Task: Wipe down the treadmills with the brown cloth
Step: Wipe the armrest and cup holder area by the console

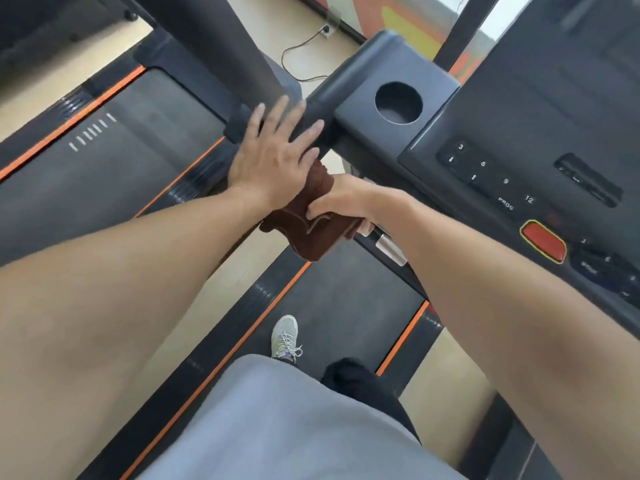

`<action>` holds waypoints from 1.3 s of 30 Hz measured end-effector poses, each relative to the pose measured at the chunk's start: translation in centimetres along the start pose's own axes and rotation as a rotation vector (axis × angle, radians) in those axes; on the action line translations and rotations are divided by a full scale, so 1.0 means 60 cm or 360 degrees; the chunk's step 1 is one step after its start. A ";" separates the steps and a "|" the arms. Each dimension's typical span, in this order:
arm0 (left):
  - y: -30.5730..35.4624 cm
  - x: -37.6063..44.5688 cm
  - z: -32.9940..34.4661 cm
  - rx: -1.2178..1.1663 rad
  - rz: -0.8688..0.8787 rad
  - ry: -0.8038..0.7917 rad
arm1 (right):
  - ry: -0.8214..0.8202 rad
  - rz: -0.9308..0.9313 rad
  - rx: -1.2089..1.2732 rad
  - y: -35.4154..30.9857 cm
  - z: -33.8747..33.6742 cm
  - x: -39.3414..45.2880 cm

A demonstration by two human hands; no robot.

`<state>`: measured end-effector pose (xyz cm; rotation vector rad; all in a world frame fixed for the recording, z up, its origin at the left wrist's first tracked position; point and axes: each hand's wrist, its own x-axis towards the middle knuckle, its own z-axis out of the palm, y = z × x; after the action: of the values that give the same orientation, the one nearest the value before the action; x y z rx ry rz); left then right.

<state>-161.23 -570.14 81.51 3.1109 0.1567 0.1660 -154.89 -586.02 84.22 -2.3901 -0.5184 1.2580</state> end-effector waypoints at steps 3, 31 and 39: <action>0.031 -0.032 0.008 0.0106 0.0236 -0.0060 | 0.0153 -0.0049 -0.0333 0.033 0.014 -0.033; 0.096 -0.055 -0.006 -0.0065 -0.0210 0.0214 | 0.0745 -0.0094 -0.0522 0.162 0.064 -0.138; -0.025 -0.006 -0.027 -0.0279 -0.0527 -0.0287 | 0.0622 -0.0159 -0.0268 -0.014 0.050 0.006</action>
<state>-161.91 -568.68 83.03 2.8530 0.6092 -0.1017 -157.32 -584.61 82.82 -2.6222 -0.6297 0.7014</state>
